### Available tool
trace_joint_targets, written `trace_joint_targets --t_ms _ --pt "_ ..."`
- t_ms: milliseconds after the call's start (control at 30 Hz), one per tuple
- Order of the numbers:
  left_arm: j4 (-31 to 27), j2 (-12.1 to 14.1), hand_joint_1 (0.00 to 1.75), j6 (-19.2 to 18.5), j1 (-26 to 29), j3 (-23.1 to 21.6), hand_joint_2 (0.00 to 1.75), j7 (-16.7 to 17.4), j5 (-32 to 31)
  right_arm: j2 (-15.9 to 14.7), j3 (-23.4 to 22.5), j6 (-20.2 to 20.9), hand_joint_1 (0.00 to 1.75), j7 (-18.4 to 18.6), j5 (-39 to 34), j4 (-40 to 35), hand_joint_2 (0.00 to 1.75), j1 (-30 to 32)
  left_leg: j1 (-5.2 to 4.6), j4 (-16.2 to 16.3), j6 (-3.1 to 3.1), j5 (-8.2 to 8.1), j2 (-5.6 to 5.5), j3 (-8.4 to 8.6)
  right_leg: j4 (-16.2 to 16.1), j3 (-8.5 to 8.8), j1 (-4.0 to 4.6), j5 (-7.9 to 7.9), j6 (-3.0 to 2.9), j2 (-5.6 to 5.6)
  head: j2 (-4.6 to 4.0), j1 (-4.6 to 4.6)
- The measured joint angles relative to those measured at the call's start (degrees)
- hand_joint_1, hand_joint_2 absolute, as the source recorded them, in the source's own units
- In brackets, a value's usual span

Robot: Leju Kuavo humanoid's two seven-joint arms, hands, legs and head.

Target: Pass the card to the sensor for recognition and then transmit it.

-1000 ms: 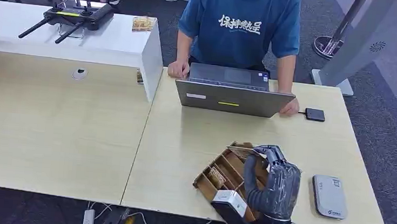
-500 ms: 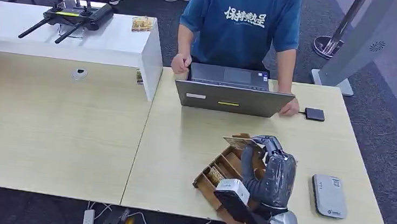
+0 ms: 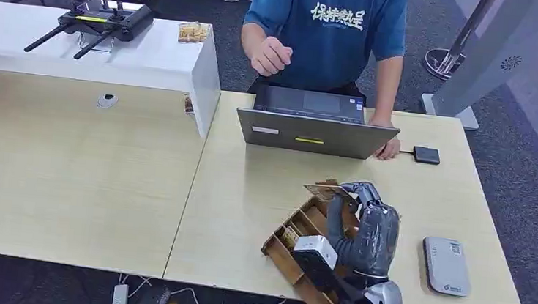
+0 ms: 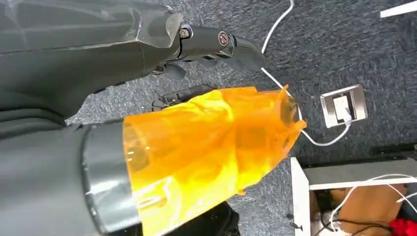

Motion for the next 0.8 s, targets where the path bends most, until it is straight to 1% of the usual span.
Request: trace_joint_targets --t_ms 133,300,433,567,800 --pt "-0.33 0.35 0.0 -0.02 0.18 -3.31 0.0 0.19 2.22 0.35 0.04 0.85 1.75 -0.33 -0.68 0.74 1.75 -2.65 0.0 0.0 0.01 0.02 0.01 0.01 0.01 0.02 0.0 0.01 0.0 -0.01 0.0 0.02" --pt "-0.44 0.7 0.0 0.02 0.11 -6.96 0.0 1.18 4.46 1.64 0.52 2.12 1.75 -0.87 -1.86 2.31 1.75 -7.24 0.0 0.0 -0.01 0.04 0.01 0.02 0.02 0.01 0.0 0.03 -0.01 0.0 0.0 0.02" --pt "-0.44 0.74 0.0 0.18 -0.16 -9.35 0.0 1.92 6.14 2.88 1.51 3.06 1.75 -0.96 -2.69 3.67 1.75 -11.09 0.0 0.0 -0.01 0.04 -0.01 0.03 0.02 0.01 0.0 0.03 -0.02 -0.02 0.0 0.02" --pt "-0.44 0.81 0.0 0.26 -0.25 -10.9 0.0 2.18 6.97 3.74 1.84 3.26 1.75 -1.31 -3.14 4.81 1.75 -13.04 0.0 0.0 -0.01 0.04 0.0 0.0 0.02 0.01 0.0 0.02 -0.02 -0.01 0.0 0.02" --pt "-0.46 0.9 0.0 0.24 -1.3 -14.81 0.0 3.74 9.24 6.4 3.08 7.01 1.75 -0.11 -4.76 8.01 1.75 -20.05 0.0 0.0 -0.03 0.06 0.02 0.02 0.04 0.0 0.0 0.03 -0.02 0.02 0.02 0.02"
